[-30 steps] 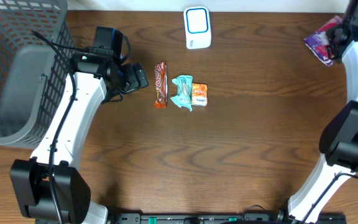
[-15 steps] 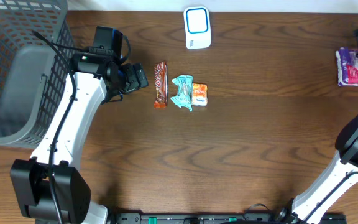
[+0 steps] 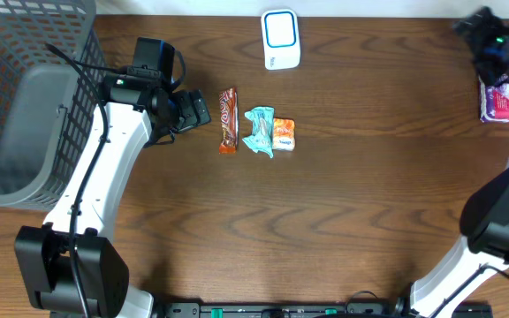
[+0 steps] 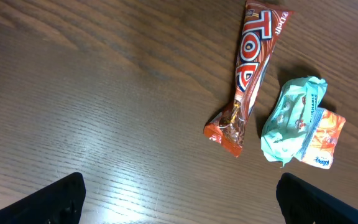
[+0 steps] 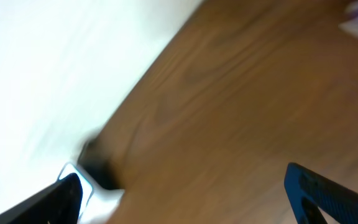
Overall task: Scan the item barcode
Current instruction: 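Move the right gripper left over the orange tissue pack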
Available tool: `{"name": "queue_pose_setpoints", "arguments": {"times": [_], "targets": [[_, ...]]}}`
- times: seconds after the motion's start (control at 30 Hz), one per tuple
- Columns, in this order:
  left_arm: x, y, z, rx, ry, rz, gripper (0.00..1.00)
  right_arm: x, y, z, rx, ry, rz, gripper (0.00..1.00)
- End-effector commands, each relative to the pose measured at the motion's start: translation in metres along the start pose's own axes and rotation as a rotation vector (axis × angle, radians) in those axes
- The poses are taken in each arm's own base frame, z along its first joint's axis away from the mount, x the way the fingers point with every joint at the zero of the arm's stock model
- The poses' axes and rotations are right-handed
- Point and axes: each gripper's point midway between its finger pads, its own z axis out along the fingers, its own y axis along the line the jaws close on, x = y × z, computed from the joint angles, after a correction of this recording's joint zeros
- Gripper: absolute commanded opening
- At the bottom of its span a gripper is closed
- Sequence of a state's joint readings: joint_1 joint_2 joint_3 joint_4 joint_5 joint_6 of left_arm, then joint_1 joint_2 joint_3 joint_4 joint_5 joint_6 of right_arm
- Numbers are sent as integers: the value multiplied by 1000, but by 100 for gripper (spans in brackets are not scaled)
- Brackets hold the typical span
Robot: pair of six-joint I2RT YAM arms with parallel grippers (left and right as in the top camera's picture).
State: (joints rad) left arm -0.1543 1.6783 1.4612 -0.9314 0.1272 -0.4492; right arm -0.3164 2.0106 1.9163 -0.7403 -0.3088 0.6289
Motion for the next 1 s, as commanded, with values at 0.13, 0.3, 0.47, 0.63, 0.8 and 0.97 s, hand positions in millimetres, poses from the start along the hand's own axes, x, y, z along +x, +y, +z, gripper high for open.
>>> {"name": "queue_pose_setpoints", "arguments": {"times": [0.13, 0.3, 0.47, 0.63, 0.8, 0.97], "targets": [[-3, 1, -2, -8, -11, -1, 98, 135, 87, 0, -207, 363, -351, 97], [-3, 1, -2, -8, -11, -1, 98, 192, 102, 2, -143, 452, -451, 84], [-3, 1, -2, -8, -12, -1, 98, 237, 114, 3, -68, 476, -565, 81], [-3, 1, -2, -8, -12, -2, 98, 274, 124, -1, -14, 478, -675, 79], [-3, 1, -2, -8, -12, -1, 98, 300, 133, -3, 40, 441, -762, 72], [-3, 1, -2, -8, -12, -2, 98, 318, 134, -2, 130, 381, -791, 65]]}}
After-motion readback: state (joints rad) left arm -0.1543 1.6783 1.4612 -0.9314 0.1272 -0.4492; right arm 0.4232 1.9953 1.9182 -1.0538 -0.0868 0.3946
